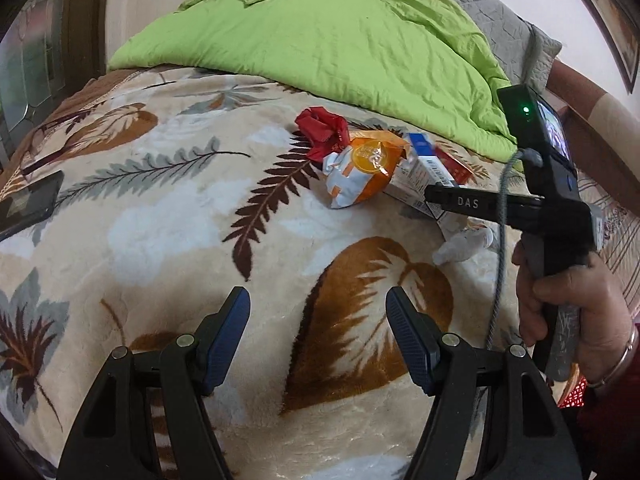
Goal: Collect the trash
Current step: 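Grasp the blue-and-white medicine box with the right tool while left grasps the orange snack bag, then lift the blue box with the right tool while left lifts the orange bag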
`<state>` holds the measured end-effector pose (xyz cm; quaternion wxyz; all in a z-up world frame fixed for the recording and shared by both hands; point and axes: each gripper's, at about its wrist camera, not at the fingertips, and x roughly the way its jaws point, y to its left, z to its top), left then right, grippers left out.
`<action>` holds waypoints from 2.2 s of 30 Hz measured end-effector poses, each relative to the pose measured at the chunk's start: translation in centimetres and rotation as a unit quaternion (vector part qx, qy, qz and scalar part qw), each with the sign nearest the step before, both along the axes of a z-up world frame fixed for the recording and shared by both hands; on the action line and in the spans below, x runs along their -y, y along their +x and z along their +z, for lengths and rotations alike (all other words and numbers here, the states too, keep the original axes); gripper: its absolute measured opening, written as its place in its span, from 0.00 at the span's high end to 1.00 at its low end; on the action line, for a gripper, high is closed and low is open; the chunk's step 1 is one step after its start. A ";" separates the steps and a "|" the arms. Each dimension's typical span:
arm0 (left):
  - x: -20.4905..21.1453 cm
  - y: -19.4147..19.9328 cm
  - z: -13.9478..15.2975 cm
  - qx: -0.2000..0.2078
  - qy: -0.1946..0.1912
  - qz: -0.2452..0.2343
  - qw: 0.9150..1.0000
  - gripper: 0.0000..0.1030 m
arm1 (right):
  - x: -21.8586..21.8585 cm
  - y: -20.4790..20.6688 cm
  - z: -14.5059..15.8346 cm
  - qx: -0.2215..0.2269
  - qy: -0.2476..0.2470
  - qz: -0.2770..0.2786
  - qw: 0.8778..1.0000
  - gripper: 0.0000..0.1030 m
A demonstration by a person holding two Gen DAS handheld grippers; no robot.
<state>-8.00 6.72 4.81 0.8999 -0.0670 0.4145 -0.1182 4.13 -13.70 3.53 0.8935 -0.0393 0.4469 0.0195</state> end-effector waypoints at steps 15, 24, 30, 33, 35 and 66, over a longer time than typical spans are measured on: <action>6.0 10.9 0.0 0.006 0.032 -0.033 0.999 0.32 | 3.8 -12.7 4.1 0.108 0.139 -0.046 0.983 0.61; 6.1 12.2 -1.6 0.016 0.063 -0.020 0.998 0.43 | 4.8 -13.2 4.2 0.111 0.163 -0.046 0.979 0.61; 5.9 9.4 0.1 0.032 0.050 -0.034 0.998 0.43 | 8.6 -14.5 3.8 0.109 0.201 -0.085 0.970 0.61; 6.3 7.6 1.4 0.055 0.049 -0.048 0.996 0.43 | 9.5 -15.4 3.9 0.114 0.213 -0.100 0.965 0.61; 6.2 6.2 2.1 0.062 0.043 -0.056 0.996 0.43 | 9.5 -16.1 4.2 0.123 0.216 -0.098 0.964 0.61; 3.8 -0.6 2.0 0.039 -0.019 -0.116 0.992 0.43 | 8.2 -18.1 4.8 0.115 0.207 -0.098 0.966 0.61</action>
